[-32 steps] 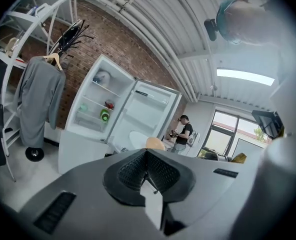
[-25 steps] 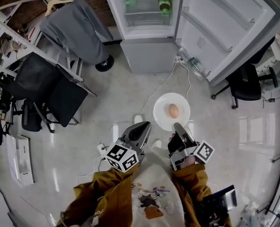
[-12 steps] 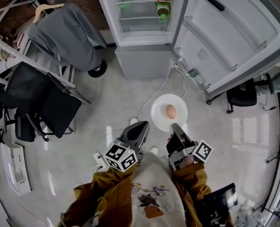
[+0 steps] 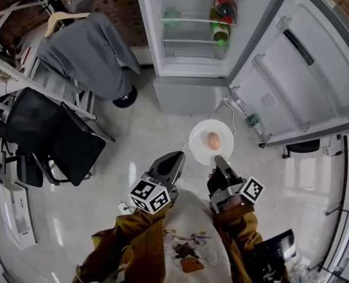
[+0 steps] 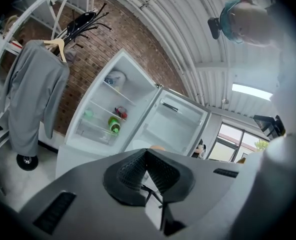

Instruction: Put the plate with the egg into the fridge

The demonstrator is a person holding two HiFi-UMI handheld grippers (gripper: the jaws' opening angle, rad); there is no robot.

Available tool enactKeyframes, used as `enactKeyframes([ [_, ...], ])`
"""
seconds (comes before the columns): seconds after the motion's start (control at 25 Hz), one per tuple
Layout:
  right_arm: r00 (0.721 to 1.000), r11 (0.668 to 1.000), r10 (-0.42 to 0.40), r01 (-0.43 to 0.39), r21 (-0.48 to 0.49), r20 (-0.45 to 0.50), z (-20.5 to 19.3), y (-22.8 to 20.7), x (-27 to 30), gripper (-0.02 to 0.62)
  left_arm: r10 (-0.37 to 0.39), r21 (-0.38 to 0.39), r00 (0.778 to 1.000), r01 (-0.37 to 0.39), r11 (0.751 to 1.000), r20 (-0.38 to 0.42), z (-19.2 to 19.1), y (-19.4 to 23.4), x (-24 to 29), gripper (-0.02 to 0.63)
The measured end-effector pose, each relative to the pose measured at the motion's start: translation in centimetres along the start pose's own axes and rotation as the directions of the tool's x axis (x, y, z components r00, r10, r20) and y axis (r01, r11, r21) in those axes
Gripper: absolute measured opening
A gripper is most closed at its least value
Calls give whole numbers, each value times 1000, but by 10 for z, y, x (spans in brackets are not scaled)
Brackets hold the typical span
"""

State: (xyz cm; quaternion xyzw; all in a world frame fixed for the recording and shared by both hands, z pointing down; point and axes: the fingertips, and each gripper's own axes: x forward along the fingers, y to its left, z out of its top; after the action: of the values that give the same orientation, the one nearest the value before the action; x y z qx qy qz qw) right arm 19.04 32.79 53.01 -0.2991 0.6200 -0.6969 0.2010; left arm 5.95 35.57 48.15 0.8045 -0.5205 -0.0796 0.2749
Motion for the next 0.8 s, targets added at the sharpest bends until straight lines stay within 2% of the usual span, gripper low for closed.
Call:
enactKeyframes([
  [0.2, 1000, 1000, -10, 10, -7, 25, 2, 10, 50, 17, -13, -6, 1000, 13, 1000, 6, 31, 44, 9, 6],
  [0.4, 999, 1000, -4, 5, -14, 45, -7, 13, 86, 17, -37, -15, 999, 37, 999, -24, 43, 80, 15, 7],
  [0.8, 997, 1000, -9, 7, 25, 71, -10, 4, 112, 17, -60, -11, 996, 59, 998, -60, 46, 101, 25, 6],
])
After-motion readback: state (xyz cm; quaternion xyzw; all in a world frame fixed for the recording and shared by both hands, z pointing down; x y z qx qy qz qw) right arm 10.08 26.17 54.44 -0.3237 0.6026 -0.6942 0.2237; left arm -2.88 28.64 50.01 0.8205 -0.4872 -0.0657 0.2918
